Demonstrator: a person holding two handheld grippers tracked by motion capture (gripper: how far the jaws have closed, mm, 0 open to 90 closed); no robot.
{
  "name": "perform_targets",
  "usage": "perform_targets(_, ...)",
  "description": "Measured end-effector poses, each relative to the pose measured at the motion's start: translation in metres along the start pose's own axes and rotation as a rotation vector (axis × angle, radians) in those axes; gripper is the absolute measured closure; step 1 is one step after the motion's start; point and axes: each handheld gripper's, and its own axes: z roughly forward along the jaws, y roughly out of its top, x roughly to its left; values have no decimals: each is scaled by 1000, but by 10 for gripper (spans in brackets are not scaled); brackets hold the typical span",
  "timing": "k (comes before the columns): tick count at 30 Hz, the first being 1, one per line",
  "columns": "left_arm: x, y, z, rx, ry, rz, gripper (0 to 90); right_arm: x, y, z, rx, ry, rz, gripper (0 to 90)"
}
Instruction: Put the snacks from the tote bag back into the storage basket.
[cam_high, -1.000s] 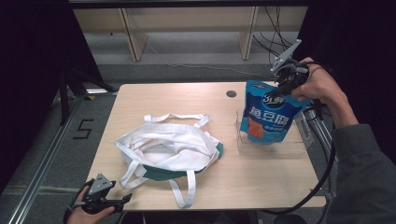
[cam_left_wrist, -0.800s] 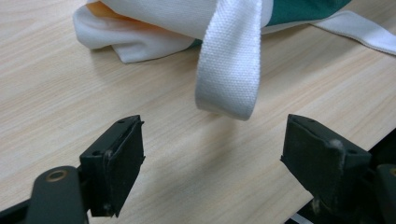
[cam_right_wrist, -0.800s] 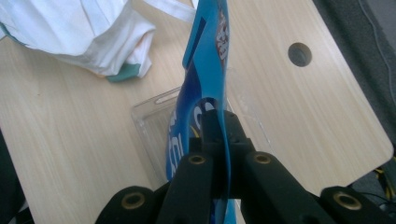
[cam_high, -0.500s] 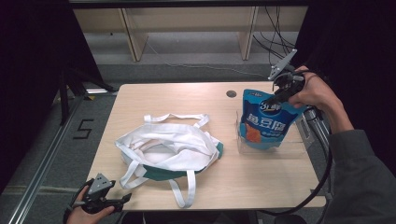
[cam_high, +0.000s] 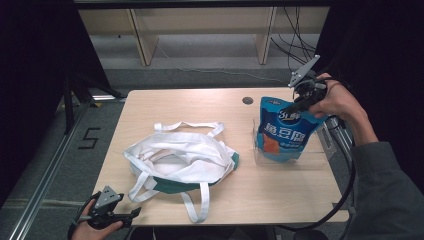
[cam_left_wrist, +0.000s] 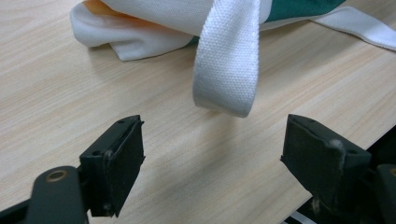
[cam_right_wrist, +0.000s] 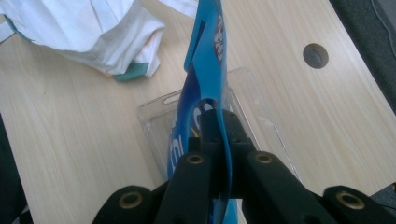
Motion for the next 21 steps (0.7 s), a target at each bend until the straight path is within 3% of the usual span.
perform_targets(3,0,0,0,3,2,4,200,0,1,1,-8,-10,18,766)
perform_targets(4,-2,0,1,-8,4,-14,200,0,1,1,-10,-14,26,718)
perform_targets(5,-3,0,2,-20,9,-28,200,1,1,0,-30,-28,43,667)
perform_targets(6,-1,0,-1,4,1,-7,200,3,1,-2,-45,-42,88,624)
perform_targets(8,0,0,-1,3,4,1,200,6,2,-7,-70,-68,123,570)
perform_targets(9,1,0,-1,-1,9,16,200,8,2,-9,-94,-100,132,533)
perform_targets(11,1,0,-2,22,-3,8,200,13,0,-16,-111,-132,189,480)
perform_targets(13,0,0,-2,12,6,5,200,15,-5,-23,-137,-190,216,421)
perform_targets(15,0,0,-2,13,5,8,200,19,-12,-32,-167,-198,250,404)
perform_targets(17,0,0,-2,24,-2,6,200,22,-21,-38,-229,-230,287,388)
perform_targets(21,0,0,-1,8,3,5,200,31,-43,-54,-265,-256,342,383)
